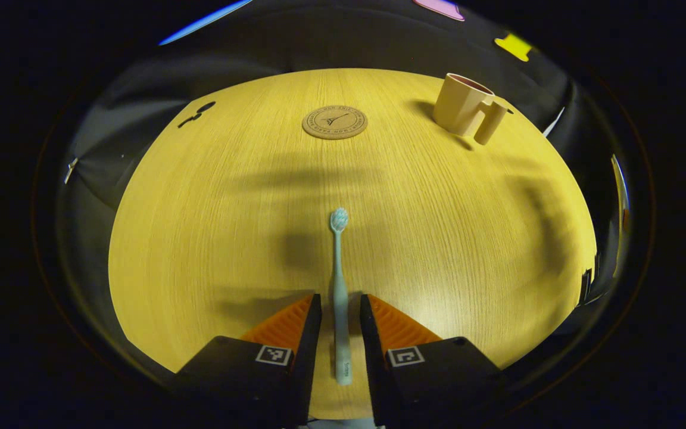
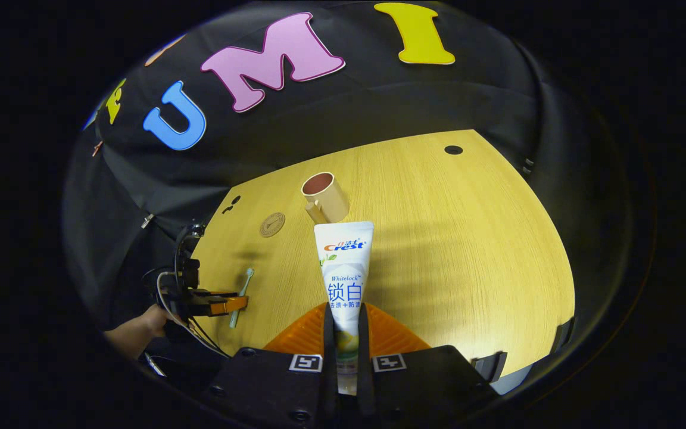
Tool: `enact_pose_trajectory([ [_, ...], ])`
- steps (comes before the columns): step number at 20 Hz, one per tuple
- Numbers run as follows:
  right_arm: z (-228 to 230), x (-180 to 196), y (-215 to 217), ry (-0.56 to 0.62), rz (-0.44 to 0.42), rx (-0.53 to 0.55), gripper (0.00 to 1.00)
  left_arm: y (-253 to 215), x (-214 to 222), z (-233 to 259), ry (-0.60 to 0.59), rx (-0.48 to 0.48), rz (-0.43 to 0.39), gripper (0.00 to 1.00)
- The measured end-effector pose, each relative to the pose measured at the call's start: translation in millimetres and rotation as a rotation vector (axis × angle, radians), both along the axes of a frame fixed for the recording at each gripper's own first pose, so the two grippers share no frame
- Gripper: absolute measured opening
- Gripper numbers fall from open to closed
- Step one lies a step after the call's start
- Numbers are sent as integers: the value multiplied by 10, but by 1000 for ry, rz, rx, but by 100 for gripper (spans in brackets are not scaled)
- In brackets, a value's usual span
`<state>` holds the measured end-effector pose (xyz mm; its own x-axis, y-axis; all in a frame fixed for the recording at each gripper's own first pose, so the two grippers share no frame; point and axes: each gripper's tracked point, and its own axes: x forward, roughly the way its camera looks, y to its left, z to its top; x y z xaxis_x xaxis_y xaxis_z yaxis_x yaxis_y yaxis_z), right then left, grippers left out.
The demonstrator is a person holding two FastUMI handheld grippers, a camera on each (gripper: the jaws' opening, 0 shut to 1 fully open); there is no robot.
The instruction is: Put the toothbrush and toothpaste on the desktop into the cup, then pick up the cup and place it on the coaster on the desktop.
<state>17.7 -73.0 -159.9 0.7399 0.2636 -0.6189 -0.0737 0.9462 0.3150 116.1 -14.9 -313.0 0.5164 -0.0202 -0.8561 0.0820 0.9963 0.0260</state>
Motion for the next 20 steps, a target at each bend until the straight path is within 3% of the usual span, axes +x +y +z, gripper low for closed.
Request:
enact_pose_trajectory([
  [1, 9, -3, 14, 0, 6, 1, 16, 0, 10, 12, 6, -2, 1, 31],
  [5, 53, 59, 85, -8, 22, 14, 16, -28, -17, 1, 31, 3, -23, 16],
  [9, 123, 154, 155, -21, 36, 22, 16, -91, -52, 7, 46, 3, -53, 11],
  [11, 195, 216, 173, -41, 41, 24, 16, -99, -45, 9, 33, -11, -34, 7],
  [20, 720, 697, 310, -163, 84, 22, 16, -200, -116, 254, -77, -95, 31, 7],
])
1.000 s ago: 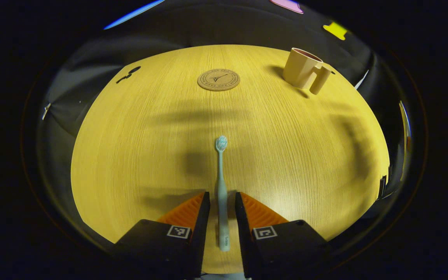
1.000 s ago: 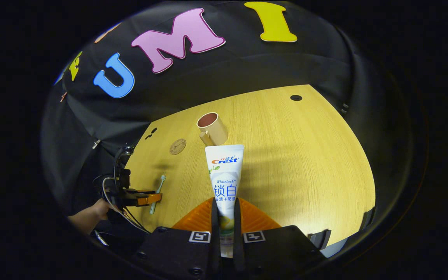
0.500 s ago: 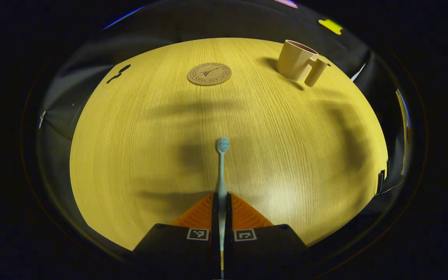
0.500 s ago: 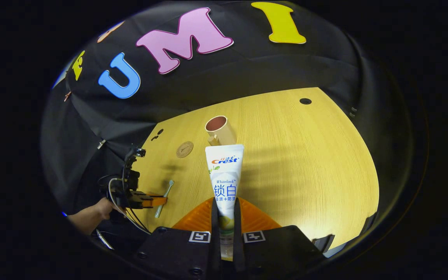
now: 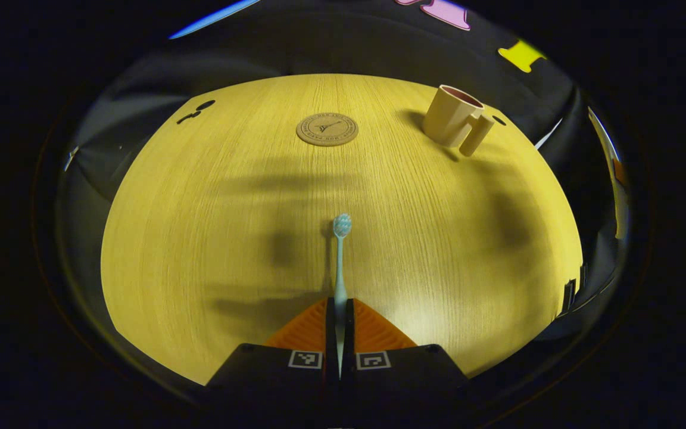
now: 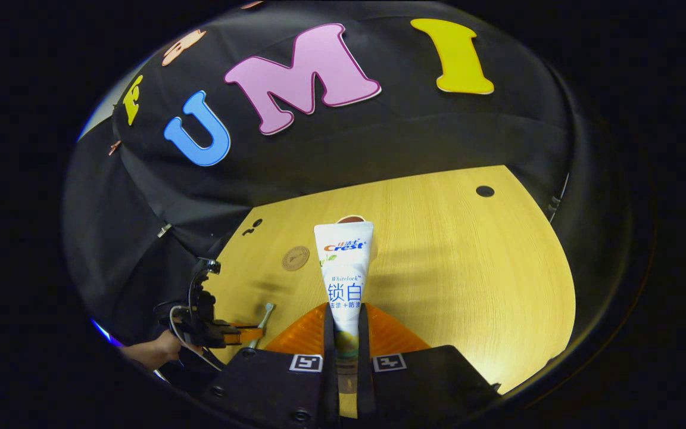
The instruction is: Put the toothbrush and toothpaste on the desktop into the cup, then pick up the cup and place it on the coaster on the desktop.
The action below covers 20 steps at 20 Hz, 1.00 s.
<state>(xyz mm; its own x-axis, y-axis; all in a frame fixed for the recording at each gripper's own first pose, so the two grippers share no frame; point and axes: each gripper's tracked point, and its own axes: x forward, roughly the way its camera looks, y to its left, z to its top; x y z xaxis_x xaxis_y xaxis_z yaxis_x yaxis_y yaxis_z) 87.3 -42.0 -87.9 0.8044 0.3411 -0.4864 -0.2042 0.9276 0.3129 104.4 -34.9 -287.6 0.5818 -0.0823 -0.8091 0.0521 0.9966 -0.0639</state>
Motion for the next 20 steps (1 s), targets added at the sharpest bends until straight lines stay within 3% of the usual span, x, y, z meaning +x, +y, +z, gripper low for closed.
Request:
enact_pose_trajectory([
  [10, 717, 901, 259, -230, 46, -8, 15, -381, -62, 869, -257, -82, 7, 7],
  [20, 619, 1802, 512, -427, 82, -58, 15, -435, 93, 1765, -560, -149, 42, 6],
])
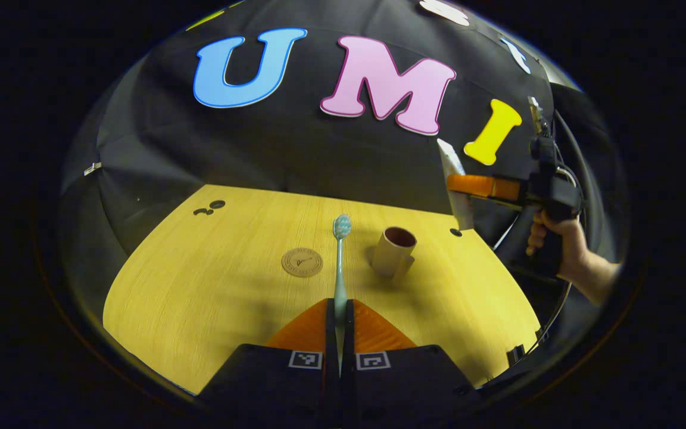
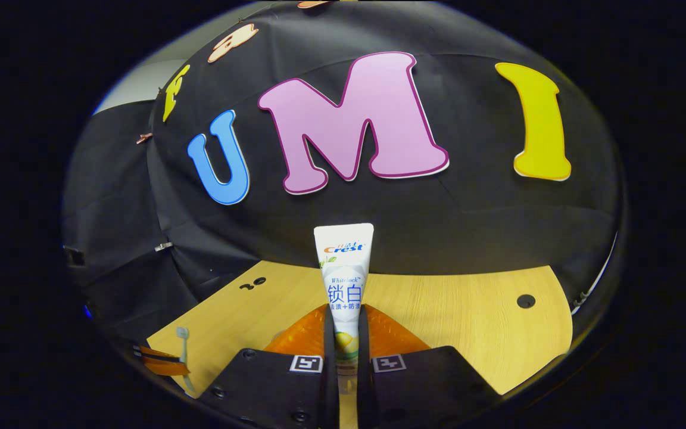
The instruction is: Put the toothbrush and toothpaste on the desktop into the cup, then pick up the cup and place it on the coaster on the desktop.
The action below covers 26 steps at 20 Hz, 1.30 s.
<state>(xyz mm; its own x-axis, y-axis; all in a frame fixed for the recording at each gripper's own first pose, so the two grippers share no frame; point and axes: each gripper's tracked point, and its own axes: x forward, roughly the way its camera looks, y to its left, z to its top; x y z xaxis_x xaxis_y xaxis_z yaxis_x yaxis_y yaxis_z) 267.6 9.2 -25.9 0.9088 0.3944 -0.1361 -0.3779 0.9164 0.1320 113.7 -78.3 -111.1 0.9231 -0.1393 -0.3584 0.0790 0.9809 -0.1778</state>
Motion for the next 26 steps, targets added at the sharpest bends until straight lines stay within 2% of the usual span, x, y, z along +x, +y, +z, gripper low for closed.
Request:
enact_pose_trajectory([
  [4, -88, 294, 140, -48, 19, 35, 15, 43, 73, 128, -31, -66, 25, 6],
  [6, -212, 394, 194, -55, 24, 15, 15, 58, 31, 245, -50, -74, 38, 6],
  [10, -426, 554, 303, -60, 40, -1, 16, 124, 214, 352, -73, -89, 55, 6],
  [15, -740, 700, 309, -38, 37, -20, 16, 65, 344, 446, -94, -143, 67, 7],
  [22, -1019, 778, 331, -2, 40, -37, 15, -1, 416, 487, -98, -164, 69, 7],
  [26, -1184, 811, 348, 25, 40, -51, 20, -43, 445, 501, -102, -163, 62, 6],
])
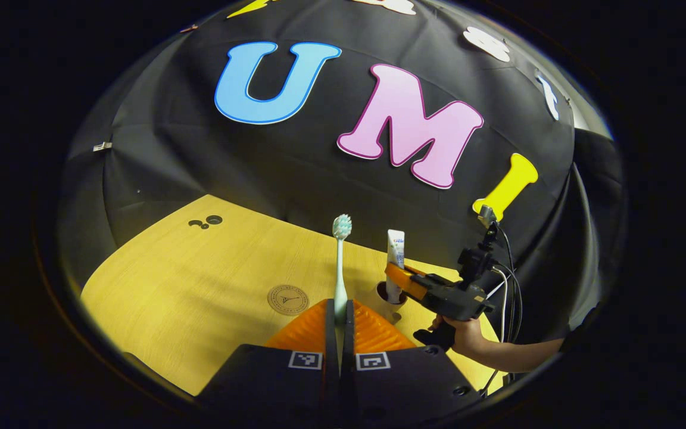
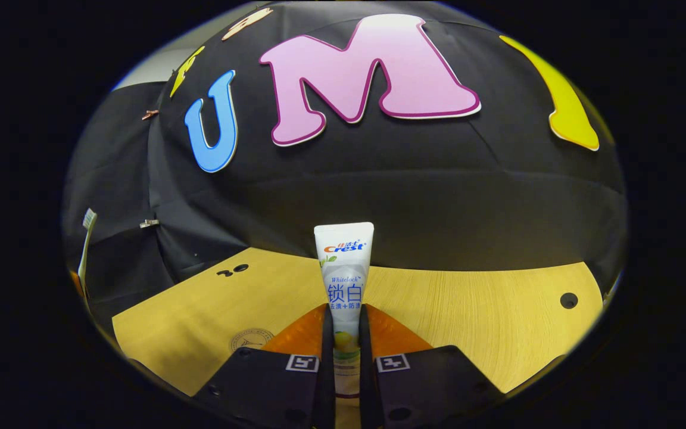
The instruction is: Put the toothbrush and toothpaste on the desktop into the cup, then pick up the cup and place it on the coaster on the desktop.
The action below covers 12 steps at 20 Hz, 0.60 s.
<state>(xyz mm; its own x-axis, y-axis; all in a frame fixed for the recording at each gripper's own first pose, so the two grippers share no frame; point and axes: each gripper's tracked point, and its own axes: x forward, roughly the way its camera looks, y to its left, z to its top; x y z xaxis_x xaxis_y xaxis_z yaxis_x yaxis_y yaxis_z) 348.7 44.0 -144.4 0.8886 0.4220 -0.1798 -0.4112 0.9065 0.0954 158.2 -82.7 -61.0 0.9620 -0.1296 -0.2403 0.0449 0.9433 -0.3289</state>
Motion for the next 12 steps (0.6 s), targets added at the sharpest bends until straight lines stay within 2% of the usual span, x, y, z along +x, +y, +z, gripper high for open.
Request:
enact_pose_trajectory([
  [3, -52, -27, -14, 17, 3, 18, 29, -59, -12, -3, 0, 6, -11, 6],
  [4, -56, -39, -13, 18, 2, 23, 53, -87, -16, 3, -2, 8, -17, 7],
  [6, -20, -100, -96, 22, -4, 32, 63, -141, 10, 15, -9, 9, -29, 6],
  [7, -1, -150, -144, 23, -5, 34, 83, -171, 36, 28, -17, 6, -35, 7],
  [8, 16, -206, -238, 23, -20, 28, 79, -223, 78, 51, -27, -2, -45, 6],
  [9, 14, -241, -327, 22, -32, 25, 95, -278, 131, 80, -40, -8, -54, 6],
  [12, 22, -415, -592, 42, -67, 26, 96, -490, 363, 213, -97, -21, -105, 6],
])
